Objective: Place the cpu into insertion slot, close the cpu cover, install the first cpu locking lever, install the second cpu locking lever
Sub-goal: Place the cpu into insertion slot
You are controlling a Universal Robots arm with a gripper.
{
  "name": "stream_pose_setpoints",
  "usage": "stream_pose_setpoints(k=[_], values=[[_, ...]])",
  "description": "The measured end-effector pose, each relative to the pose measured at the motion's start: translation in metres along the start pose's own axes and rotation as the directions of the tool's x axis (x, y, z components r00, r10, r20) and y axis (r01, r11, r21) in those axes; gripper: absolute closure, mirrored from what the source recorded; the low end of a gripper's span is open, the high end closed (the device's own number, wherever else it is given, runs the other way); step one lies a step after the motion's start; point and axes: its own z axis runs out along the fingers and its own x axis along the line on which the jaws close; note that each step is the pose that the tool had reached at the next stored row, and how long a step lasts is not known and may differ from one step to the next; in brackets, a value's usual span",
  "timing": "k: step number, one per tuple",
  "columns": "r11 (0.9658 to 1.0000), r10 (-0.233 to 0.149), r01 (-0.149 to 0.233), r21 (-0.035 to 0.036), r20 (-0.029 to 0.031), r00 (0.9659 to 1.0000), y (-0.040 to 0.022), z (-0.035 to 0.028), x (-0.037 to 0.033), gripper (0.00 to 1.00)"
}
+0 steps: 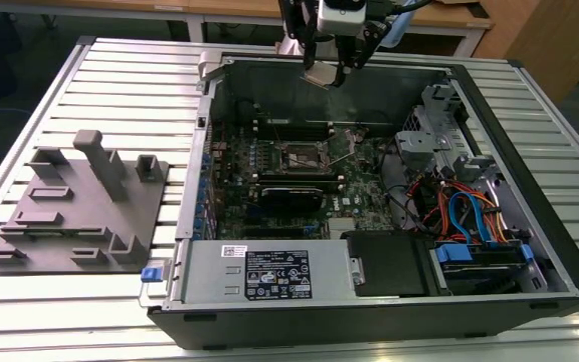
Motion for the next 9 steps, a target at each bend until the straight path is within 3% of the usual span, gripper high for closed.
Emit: stream_pose_setpoints(k=[9], values=[[0.9998, 0.02, -0.02, -0.0004, 0.0018, 0.9998, 0.0, 0.0, 0.0, 0.46]])
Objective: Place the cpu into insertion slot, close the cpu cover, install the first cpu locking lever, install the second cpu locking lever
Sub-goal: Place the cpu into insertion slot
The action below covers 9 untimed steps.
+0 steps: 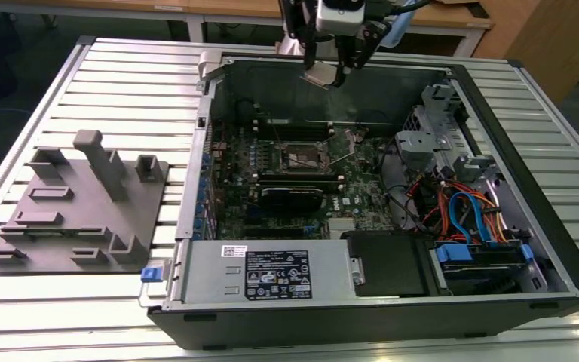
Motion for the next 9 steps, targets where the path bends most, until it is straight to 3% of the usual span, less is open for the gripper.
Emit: stream_pose_setpoints(k=[9], values=[[0.9976, 0.07, -0.07, -0.0015, 0.006, 0.9976, 0.0, 0.0, 0.0, 0.46]])
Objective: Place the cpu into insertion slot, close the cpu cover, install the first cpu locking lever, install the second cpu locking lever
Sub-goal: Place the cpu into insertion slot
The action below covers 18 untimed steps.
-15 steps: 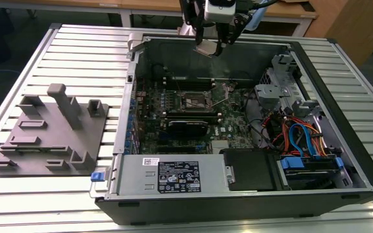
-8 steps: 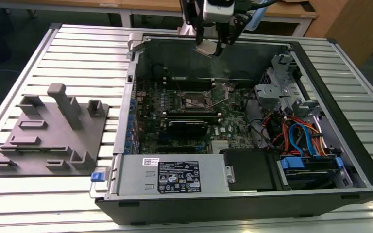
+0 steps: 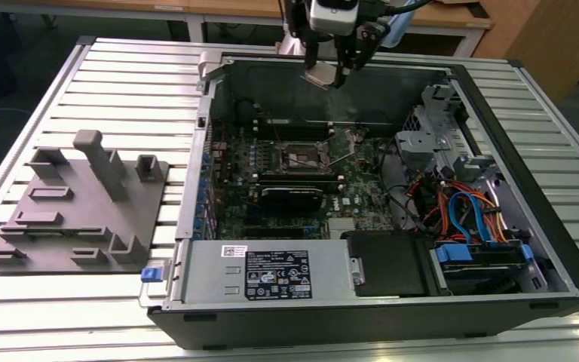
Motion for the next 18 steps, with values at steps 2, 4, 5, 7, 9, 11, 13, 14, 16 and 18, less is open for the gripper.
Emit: stream_pose_setpoints(k=[2, 4, 5, 7, 9, 11, 13, 14, 16, 18], values=[[0.9999, 0.016, -0.016, -0.0004, 0.0014, 0.9999, 0.0, 0.0, 0.0, 0.46], [0.9996, 0.03, -0.03, -0.0006, 0.0026, 0.9996, 0.0, 0.0, 0.0, 0.46], [0.9993, 0.036, -0.036, -0.0008, 0.0031, 0.9993, 0.0, 0.0, 0.0, 0.46], [0.9989, 0.048, -0.048, -0.001, 0.0041, 0.9988, 0.0, 0.0, 0.0, 0.46], [0.9982, 0.059, -0.059, -0.0013, 0.0051, 0.9982, 0.0, 0.0, 0.0, 0.46], [0.9976, 0.07, -0.07, -0.0014, 0.006, 0.9976, 0.0, 0.0, 0.0, 0.46], [0.9969, 0.079, -0.079, -0.0017, 0.0068, 0.9969, 0.0, 0.0, 0.0, 0.46], [0.9965, 0.083, -0.083, -0.0018, 0.0071, 0.9965, 0.0, 0.0, 0.0, 0.46], [0.9957, 0.093, -0.093, -0.0021, 0.008, 0.9957, 0.0, 0.0, 0.0, 0.46], [0.9947, 0.103, -0.103, -0.0024, 0.0088, 0.9947, 0.0, 0.0, 0.0, 0.46]])
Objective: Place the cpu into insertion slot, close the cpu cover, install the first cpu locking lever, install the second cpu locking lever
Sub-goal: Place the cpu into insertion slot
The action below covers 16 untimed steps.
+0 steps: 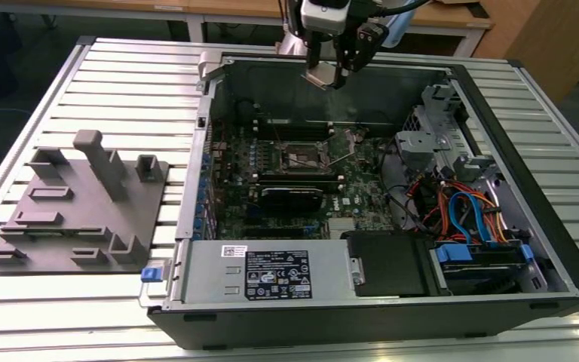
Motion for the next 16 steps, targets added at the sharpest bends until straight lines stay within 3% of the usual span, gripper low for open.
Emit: stream_pose_setpoints(k=[16], values=[[0.9971, 0.076, -0.076, -0.0016, 0.0066, 0.9971, 0.0, 0.0, 0.0, 0.46]])
